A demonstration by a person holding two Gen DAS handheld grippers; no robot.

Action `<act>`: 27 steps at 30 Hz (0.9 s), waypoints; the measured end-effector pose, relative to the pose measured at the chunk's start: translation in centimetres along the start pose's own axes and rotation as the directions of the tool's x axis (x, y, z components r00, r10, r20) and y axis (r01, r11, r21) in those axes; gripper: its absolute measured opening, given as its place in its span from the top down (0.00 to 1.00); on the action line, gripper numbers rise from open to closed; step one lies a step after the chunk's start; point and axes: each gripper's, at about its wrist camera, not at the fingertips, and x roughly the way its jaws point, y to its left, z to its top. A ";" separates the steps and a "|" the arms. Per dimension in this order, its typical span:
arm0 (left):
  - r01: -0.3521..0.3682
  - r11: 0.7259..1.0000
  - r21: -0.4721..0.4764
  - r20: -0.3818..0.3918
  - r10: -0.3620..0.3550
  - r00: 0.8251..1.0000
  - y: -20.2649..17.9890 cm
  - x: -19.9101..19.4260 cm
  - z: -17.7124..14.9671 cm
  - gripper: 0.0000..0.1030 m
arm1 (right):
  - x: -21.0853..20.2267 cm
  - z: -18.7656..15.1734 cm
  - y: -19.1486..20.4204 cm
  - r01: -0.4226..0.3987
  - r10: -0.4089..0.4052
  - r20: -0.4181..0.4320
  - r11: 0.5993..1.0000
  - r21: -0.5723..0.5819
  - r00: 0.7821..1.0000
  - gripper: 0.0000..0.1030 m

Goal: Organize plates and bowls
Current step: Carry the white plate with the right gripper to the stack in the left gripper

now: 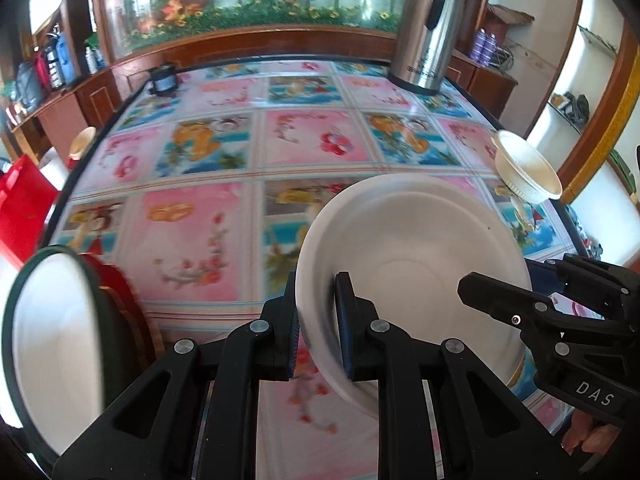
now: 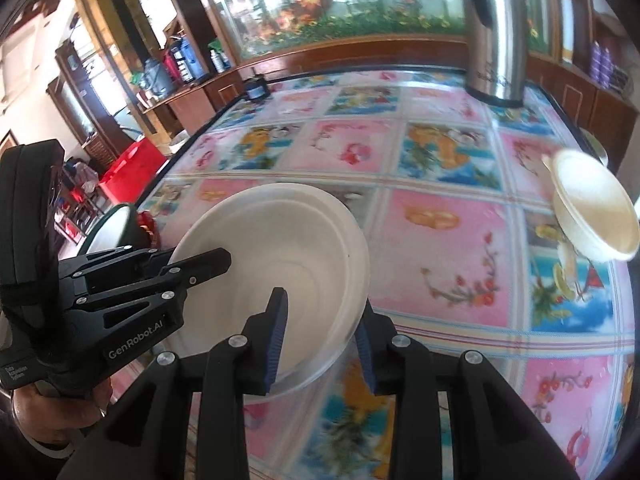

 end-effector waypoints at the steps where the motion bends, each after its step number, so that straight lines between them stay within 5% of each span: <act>1: -0.008 1.000 -0.009 0.006 0.008 1.000 0.7 -0.5 -0.1 0.85 | 0.1 0.3 0.6 -0.007 0.007 0.005 1.000 -0.009 1.000 0.67; 27: -0.176 0.956 -0.233 0.107 0.205 0.973 16.6 -9.1 -3.4 0.85 | 4.9 4.6 17.5 -0.132 0.129 -0.029 0.952 -0.277 0.991 0.66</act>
